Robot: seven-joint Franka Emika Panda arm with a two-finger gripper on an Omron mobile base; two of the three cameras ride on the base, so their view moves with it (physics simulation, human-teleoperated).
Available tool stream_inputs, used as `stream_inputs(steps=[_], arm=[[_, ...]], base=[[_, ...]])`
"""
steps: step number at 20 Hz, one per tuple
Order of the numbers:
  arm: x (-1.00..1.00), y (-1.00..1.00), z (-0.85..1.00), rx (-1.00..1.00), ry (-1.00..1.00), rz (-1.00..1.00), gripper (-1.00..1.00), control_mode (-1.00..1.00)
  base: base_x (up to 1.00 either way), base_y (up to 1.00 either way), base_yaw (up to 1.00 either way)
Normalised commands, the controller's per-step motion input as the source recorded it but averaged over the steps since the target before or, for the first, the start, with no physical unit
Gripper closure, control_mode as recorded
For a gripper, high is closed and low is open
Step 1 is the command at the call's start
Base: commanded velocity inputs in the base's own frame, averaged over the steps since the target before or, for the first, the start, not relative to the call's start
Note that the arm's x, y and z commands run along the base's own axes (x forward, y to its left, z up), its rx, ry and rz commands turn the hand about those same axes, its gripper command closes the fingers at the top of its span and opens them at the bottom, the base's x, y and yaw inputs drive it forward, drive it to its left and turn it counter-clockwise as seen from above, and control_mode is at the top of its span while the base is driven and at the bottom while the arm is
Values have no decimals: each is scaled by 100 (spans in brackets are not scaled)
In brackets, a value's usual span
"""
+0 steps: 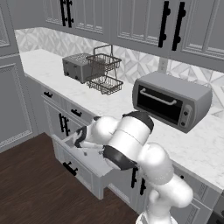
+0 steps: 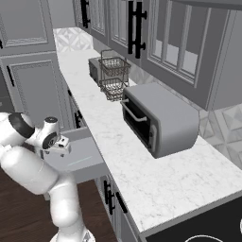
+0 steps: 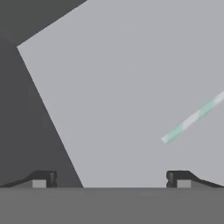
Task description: Take a straw from the drawer in front and place it inside the glass cup on the dining counter.
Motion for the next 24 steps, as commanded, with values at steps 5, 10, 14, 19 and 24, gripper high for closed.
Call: stream_inputs(steps=[5,10,14,19,24], arm=[[0,20,-19,3,4,0,-100,-100],[-11,41,-10,3,5,0,-100,-100],[-46,59,0,4,2,0,-100,-100],[-28,67,-1,2,5,0,-100,-100],[-46,92,0,0,5,0,-100,-100]], base=[[0,0,0],[0,0,0],[0,0,0],[0,0,0],[0,0,0]])
